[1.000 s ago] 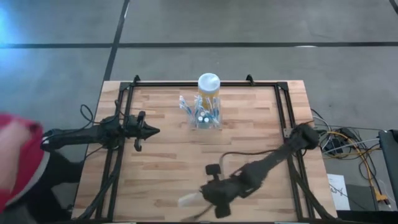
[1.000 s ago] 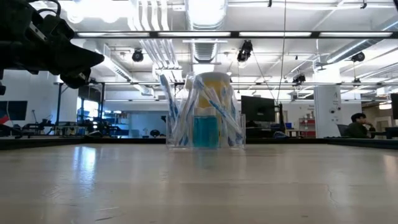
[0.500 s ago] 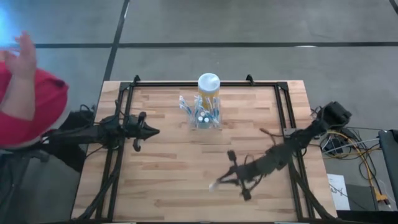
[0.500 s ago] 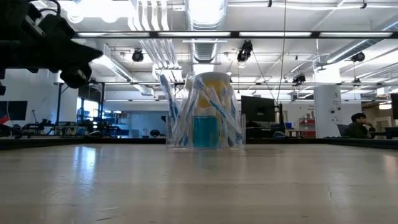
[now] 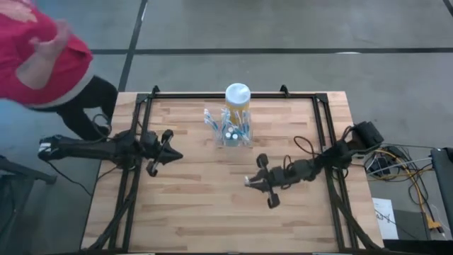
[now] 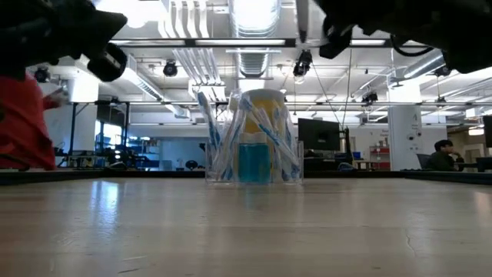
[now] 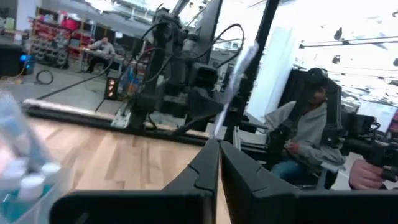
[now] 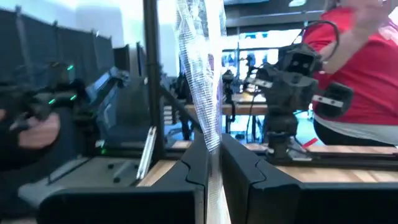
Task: Pick & Place toothbrushing station
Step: Put the violet toothbrush into the transparent organizer
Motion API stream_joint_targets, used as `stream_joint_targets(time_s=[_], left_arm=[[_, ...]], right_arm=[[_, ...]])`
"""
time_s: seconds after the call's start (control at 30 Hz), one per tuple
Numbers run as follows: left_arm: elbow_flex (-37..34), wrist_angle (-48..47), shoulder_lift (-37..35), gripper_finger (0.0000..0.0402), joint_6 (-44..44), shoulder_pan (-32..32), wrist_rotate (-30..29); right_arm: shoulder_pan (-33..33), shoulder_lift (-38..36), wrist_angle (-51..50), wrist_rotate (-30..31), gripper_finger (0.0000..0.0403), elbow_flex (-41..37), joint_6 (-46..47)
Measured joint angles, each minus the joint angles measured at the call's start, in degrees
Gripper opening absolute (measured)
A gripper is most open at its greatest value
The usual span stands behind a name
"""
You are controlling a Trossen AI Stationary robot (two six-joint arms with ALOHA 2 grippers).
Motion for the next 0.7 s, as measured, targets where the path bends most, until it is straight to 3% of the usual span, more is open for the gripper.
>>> stream_joint_targets(time_s=[0.2, 0.47, 0.7], left_arm=[[4.4, 7.2, 11.8, 0.0075, 4.1, -3.2, -0.4], [10.0, 11.4, 23.6, 0.0166, 4.8, -5.6, -7.0], [17.9, 11.8, 32.8, 0.0183, 6.6, -6.5, -8.0]], right_arm=[[-3.9, 2.4, -2.3, 0.0, 0.0018, 3.3, 3.2], [-4.8, 2.8, -2.1, -0.6, 0.0018, 2.8, 2.8], [-5.3, 2.8, -2.3, -1.5, 0.0018, 2.7, 2.3]])
